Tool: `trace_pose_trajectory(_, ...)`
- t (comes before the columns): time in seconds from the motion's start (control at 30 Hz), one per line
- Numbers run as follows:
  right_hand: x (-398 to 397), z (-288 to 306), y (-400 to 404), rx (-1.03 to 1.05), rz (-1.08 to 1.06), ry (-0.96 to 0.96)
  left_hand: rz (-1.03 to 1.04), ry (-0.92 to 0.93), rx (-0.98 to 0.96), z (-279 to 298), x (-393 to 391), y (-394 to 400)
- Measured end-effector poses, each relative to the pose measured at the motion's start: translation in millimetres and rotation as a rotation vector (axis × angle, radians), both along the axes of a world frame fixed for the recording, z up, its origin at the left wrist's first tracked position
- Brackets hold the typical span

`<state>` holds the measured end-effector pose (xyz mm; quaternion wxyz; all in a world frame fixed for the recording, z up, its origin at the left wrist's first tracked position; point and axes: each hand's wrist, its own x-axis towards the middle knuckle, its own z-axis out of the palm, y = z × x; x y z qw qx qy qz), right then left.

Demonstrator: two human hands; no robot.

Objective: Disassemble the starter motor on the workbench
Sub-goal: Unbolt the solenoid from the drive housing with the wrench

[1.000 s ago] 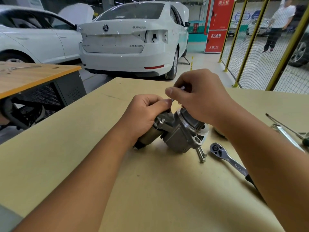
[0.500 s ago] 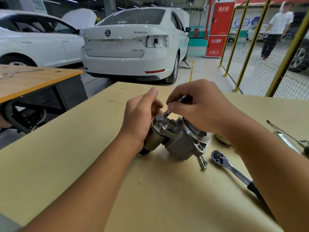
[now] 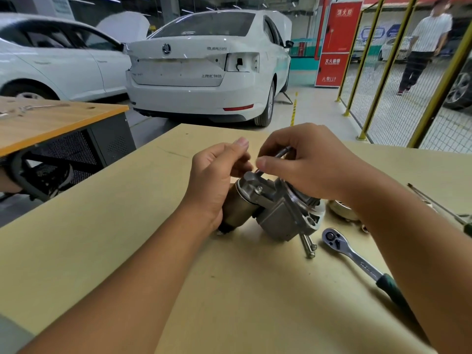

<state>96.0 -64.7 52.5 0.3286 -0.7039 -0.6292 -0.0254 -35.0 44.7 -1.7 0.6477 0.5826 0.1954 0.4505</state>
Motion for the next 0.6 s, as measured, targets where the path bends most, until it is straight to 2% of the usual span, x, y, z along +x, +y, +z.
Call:
trace_pose_trajectory(0.13, -8, -3, 4, -0.094, -0.127, -0.231, -0.009, 0.034, 0.004, -2, 1, 3)
trace_pose_trajectory(0.27, -8, 0, 5, -0.134, -0.139, -0.198, -0.052, 0.139, 0.088, -2, -1, 5)
trace_pose_trajectory(0.37, -9, -2, 4, -0.129, -0.128, -0.195, -0.245, 0.126, 0.076, -1, -12, 14)
trace_pose_trajectory(0.47, -12, -3, 6, -0.127, -0.153, -0.236, -0.361, 0.27, 0.346, -3, -24, 24)
trace_pose_trajectory(0.6, -15, -4, 5, -0.114, -0.173, -0.262, -0.393, 0.378, 0.502, -7, -31, 31)
